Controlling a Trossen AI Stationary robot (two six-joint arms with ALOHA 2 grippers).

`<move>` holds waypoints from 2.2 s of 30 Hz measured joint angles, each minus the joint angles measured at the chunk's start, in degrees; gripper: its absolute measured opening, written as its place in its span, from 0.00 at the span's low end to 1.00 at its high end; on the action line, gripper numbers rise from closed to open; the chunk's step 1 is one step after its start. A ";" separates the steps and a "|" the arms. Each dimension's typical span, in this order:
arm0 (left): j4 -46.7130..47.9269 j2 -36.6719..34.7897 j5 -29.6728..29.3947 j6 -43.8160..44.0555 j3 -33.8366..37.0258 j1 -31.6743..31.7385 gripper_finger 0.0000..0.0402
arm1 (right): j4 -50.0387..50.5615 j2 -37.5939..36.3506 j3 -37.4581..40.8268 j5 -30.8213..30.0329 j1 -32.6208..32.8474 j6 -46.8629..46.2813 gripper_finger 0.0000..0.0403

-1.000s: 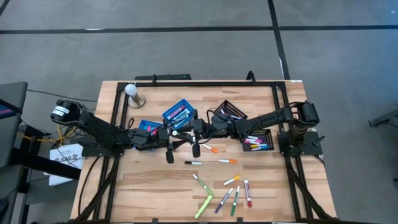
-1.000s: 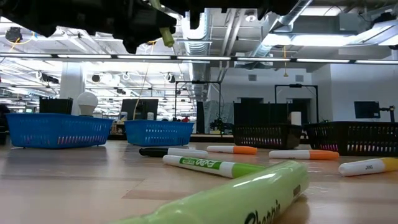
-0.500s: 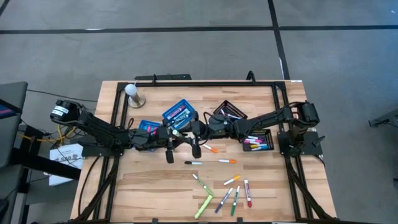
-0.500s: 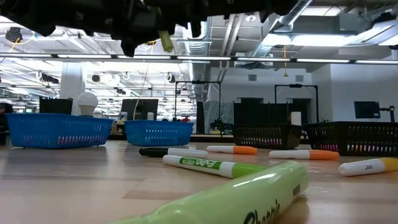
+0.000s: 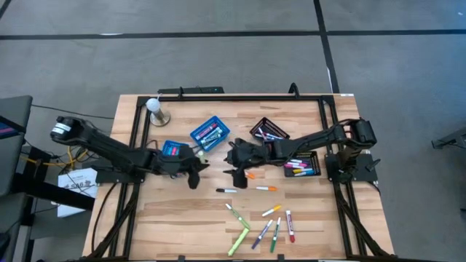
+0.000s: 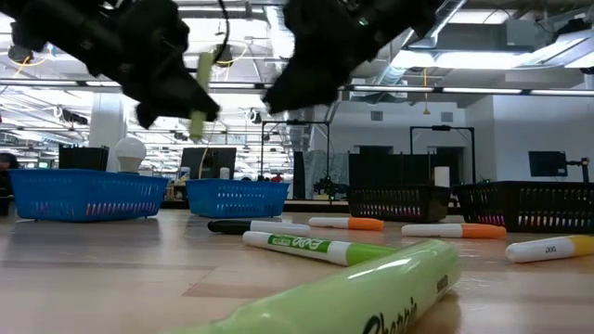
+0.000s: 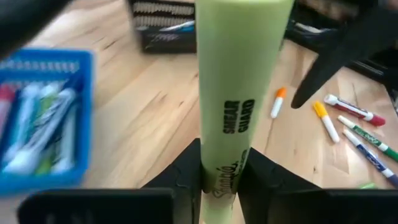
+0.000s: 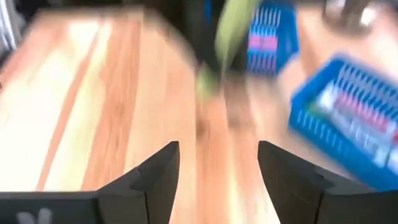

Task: Pick & Place Markers
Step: Put the top light green highlighter pen into the left blue bin, then put the black highlighter pen into the bottom black bin

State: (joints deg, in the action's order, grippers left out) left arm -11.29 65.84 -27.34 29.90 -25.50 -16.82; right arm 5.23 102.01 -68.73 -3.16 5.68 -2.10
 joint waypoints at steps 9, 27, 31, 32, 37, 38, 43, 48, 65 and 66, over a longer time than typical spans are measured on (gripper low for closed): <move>43.71 -21.00 7.84 23.02 -0.04 3.59 0.19 | 7.54 -0.01 0.02 0.15 -0.21 -2.41 0.53; 54.77 -16.10 9.15 27.58 -0.02 3.87 0.27 | 5.62 -0.01 0.00 0.15 -0.03 -2.45 0.51; 54.46 -12.36 8.94 27.60 -0.02 3.87 0.30 | 5.43 -0.01 0.00 0.18 0.37 -2.45 0.50; 54.44 -11.74 8.94 27.59 -0.02 3.87 0.31 | 5.43 -0.01 0.00 0.20 0.52 -2.47 0.50; 52.75 -10.76 8.75 27.55 -0.02 3.87 0.32 | 5.43 -0.01 0.00 0.22 1.06 -2.50 0.51; 52.26 -11.14 8.75 27.38 -0.02 3.87 0.32 | 5.41 -0.01 0.00 0.24 1.10 -2.50 0.51; 51.37 -15.39 8.73 27.36 -0.02 3.87 0.30 | 5.41 -0.01 0.00 0.38 2.05 -2.57 0.51; 50.90 -20.56 8.71 26.24 -0.02 3.85 0.30 | 5.41 -0.01 0.00 0.39 3.53 -2.56 0.51; 44.97 -13.79 8.47 24.36 -0.02 3.68 0.30 | 4.72 -0.03 0.00 0.37 4.34 -2.45 0.51; 44.65 -13.03 8.49 24.35 -0.02 3.68 0.30 | 4.73 -0.03 0.00 0.37 4.34 -2.47 0.51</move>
State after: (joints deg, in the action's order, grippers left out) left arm 33.36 52.81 -18.85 54.25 -25.52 -13.15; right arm 9.96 101.97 -68.73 -2.79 10.02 -4.57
